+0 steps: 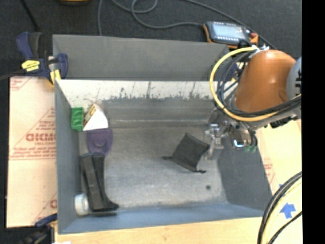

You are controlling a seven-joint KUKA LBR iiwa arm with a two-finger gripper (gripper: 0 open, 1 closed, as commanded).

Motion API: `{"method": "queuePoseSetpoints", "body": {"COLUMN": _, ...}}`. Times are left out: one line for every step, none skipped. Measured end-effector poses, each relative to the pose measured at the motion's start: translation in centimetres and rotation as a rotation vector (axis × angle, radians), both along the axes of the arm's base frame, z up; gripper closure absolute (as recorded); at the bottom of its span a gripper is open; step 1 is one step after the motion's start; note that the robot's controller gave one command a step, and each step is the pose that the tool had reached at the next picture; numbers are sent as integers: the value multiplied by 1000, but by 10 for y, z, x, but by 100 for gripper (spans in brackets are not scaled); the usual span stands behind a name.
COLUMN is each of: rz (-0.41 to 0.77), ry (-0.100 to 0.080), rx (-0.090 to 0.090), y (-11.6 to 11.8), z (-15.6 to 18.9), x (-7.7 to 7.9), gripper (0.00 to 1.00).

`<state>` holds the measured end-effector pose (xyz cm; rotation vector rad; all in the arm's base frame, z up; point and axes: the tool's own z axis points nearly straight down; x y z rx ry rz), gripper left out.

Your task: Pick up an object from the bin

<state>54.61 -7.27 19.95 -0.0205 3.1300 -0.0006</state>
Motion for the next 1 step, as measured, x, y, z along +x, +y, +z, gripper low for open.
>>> {"method": "queuePoseSetpoints", "body": {"rz": -12, "ry": 19, "rx": 0, "y": -9, "z": 30, "x": -11, "gripper": 100}}
